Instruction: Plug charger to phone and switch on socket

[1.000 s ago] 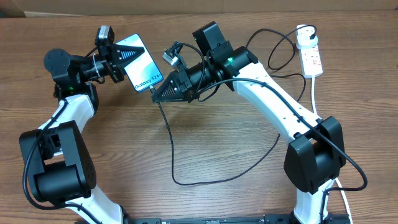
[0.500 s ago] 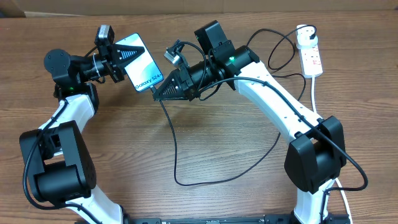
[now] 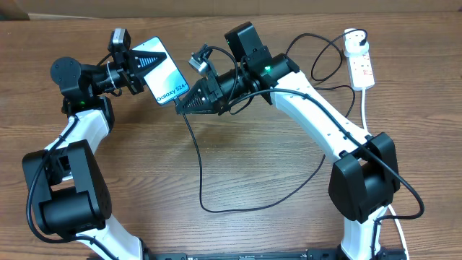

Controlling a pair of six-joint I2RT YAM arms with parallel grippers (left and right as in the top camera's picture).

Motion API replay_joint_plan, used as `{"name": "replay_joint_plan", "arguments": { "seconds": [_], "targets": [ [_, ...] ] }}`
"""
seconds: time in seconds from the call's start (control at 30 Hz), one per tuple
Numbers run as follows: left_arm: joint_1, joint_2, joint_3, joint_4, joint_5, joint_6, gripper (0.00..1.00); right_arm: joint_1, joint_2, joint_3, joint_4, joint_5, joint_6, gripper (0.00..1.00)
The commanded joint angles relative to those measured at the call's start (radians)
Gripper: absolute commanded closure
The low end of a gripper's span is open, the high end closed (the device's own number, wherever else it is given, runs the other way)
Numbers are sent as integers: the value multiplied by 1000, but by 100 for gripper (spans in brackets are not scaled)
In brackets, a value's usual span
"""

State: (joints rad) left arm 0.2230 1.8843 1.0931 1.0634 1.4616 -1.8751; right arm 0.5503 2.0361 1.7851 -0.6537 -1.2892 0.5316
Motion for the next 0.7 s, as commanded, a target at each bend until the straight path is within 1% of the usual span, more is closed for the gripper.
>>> {"name": "replay_joint_plan", "arguments": {
  "seconds": [0.0, 0.2, 0.23, 0.27, 0.33, 0.43, 0.53, 0.67],
  "targets": [
    [-33, -8, 17, 14, 117, 5, 96, -27, 33, 2, 56, 103, 57, 96],
    [-33, -8, 17, 14, 117, 5, 96, -31, 33, 2, 58, 103, 56, 96],
    [-33, -8, 17, 14, 117, 5, 96, -31, 33, 2, 58, 103, 55, 95],
    [-32, -8, 17, 14, 117, 5, 96, -31, 33, 2, 55, 102, 48, 88],
    [-31, -8, 17, 14, 117, 5, 96, -31, 33, 2, 43, 102, 37, 67],
    [-26, -8, 17, 14, 117, 5, 96, -36, 33, 2, 13, 102, 5, 50],
    [-16, -8, 17, 14, 114, 5, 96, -48, 33, 2, -30, 103, -35, 44],
    [-8, -8, 17, 14, 114, 6, 96, -69, 31, 2, -63, 103, -74, 39]
  ]
}}
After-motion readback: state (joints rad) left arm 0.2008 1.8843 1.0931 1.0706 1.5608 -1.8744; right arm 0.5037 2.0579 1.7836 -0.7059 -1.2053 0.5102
